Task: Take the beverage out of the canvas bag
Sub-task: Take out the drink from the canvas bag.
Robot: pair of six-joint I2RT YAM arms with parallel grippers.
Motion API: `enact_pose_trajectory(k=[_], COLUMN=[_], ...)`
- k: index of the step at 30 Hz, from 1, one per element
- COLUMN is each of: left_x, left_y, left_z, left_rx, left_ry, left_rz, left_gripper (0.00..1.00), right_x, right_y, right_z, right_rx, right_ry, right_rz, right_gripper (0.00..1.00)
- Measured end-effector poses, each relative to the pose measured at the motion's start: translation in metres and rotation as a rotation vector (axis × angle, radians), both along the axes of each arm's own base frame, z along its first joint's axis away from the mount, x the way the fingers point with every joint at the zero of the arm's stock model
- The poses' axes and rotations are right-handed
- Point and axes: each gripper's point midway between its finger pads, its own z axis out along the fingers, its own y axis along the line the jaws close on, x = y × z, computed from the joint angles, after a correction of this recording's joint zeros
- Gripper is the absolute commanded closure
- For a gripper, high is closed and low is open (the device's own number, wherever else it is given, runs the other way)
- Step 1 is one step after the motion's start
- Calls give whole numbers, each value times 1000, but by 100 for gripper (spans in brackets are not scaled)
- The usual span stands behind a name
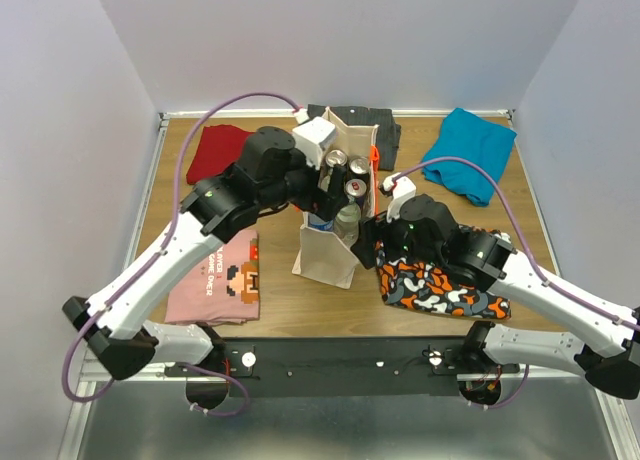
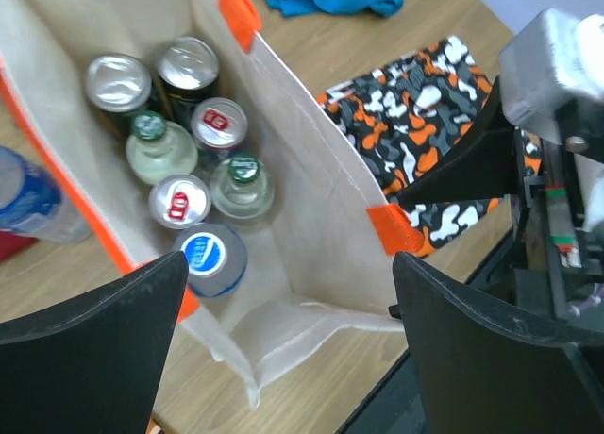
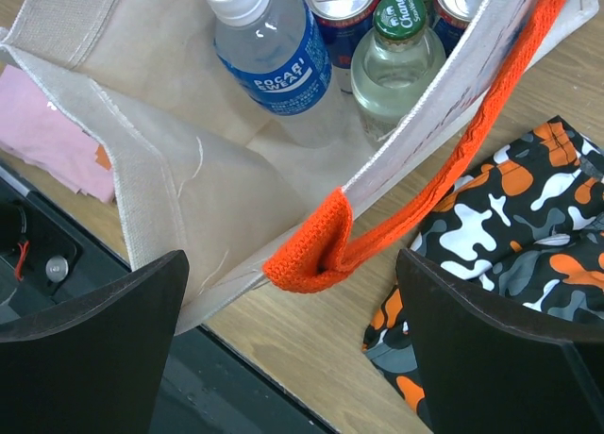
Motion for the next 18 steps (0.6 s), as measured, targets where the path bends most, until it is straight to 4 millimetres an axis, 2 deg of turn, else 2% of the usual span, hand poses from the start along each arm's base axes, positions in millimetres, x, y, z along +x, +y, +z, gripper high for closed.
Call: enact_pose_trajectory(k=[4, 7, 9, 18], left_x=[4, 7, 8, 18], left_y=[-22, -28, -28, -31], left_z=[-33, -59, -68, -76], left_rx=[52, 93, 110, 125], left_ry=[79, 129, 147, 141], left_rz=[-52, -61, -60, -31], left_gripper=[2, 2, 2, 4], right_x=[1, 1, 0, 1], right_y=[-4, -7, -9, -15], right_z=[2, 3, 4, 9], right_rx=[-1, -2, -2, 0], right_ry=[-10, -16, -19, -36], right_rz=[-14, -22, -28, -48], right_gripper=[0, 0, 0, 0])
